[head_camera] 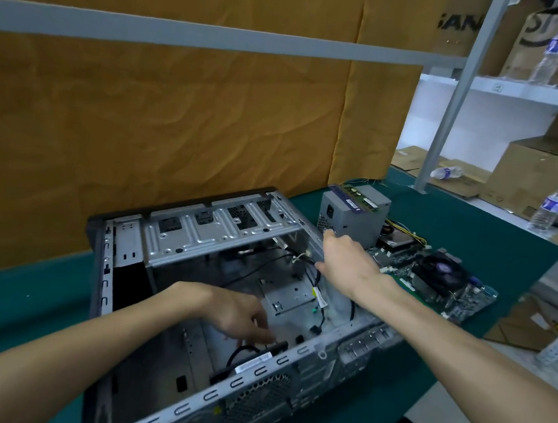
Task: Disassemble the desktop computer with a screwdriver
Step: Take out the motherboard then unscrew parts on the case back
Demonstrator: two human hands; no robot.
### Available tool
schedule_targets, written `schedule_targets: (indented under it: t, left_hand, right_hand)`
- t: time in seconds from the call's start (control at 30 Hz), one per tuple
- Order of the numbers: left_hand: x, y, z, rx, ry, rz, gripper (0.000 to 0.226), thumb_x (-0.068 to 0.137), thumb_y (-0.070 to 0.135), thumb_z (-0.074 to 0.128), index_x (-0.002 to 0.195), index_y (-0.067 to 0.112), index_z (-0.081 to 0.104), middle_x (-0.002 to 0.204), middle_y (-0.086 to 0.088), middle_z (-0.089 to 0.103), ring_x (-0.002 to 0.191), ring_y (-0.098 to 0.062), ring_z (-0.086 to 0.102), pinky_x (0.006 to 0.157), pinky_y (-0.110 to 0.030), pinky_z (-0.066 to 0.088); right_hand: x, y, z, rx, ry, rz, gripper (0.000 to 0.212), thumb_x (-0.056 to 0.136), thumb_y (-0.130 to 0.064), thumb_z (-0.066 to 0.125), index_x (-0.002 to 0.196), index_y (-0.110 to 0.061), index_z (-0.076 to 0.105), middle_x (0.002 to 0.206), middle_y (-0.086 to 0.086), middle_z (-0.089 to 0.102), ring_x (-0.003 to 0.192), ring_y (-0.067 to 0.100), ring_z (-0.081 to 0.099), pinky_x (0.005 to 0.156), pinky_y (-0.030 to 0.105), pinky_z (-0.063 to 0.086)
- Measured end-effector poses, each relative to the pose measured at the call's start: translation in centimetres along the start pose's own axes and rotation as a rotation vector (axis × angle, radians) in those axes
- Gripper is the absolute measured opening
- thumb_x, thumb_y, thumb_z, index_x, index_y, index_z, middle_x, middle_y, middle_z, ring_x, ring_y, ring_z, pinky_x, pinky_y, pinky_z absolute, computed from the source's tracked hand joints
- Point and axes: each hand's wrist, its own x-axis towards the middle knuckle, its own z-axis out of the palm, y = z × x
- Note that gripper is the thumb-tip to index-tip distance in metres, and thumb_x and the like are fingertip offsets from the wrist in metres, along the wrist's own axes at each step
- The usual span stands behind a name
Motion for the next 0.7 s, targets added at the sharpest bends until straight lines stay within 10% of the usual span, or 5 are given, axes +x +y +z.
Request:
schedule_targets:
  t: [0.17, 0.33, 0.5, 0.7]
  left_hand:
    - [0.5, 0.1, 1.0, -0.016, -0.006, 0.023, 0.021, 0.101, 0.024, 0.050, 0.119, 0.022, 0.062, 0.111, -0.009, 0.070, 0.080, -0.013, 0.059, 0.066, -0.022, 0.046]
    - [0.0, -1.0, 1.4, 0.023, 0.121, 0.060, 0.017, 0.098, 0.024, 0.057, 0.112, 0.025, 0.066, 0.085, 0.012, 0.062, 0.070, -0.001, 0.055, 0.058, -0.012, 0.040]
    - [-0.7, -0.6, 0.7, 0.140, 0.239, 0.059, 0.024, 0.103, 0.027, 0.050, 0.118, 0.022, 0.069, 0.109, 0.007, 0.069, 0.096, -0.010, 0.064, 0.084, -0.026, 0.051]
    - [-1.3, 3.4, -0.2, -0.419, 0.398, 0.207, 0.046, 0.102, 0.059, 0.040, 0.117, 0.025, 0.068, 0.105, 0.017, 0.072, 0.090, 0.004, 0.067, 0.076, -0.013, 0.047]
  right_hand:
    - [0.9, -0.3, 0.1, 0.030, -0.020, -0.020, 0.035, 0.095, -0.028, 0.071, 0.101, -0.011, 0.041, 0.078, 0.005, 0.051, 0.074, 0.030, 0.052, 0.061, 0.038, 0.041]
    - [1.9, -0.7, 0.4, 0.040, -0.023, -0.056, 0.041, 0.090, -0.030, 0.078, 0.104, -0.010, 0.044, 0.083, 0.006, 0.056, 0.077, 0.030, 0.057, 0.063, 0.040, 0.046]
    - [1.8, -0.6, 0.6, 0.005, -0.004, -0.055, 0.037, 0.092, -0.025, 0.075, 0.104, -0.010, 0.043, 0.089, 0.011, 0.063, 0.074, 0.029, 0.056, 0.058, 0.037, 0.042]
    - [1.6, 1.5, -0.3, 0.375, -0.138, 0.045, 0.062, 0.099, -0.068, 0.031, 0.094, -0.013, 0.058, 0.089, 0.007, 0.063, 0.085, 0.027, 0.062, 0.066, 0.037, 0.040]
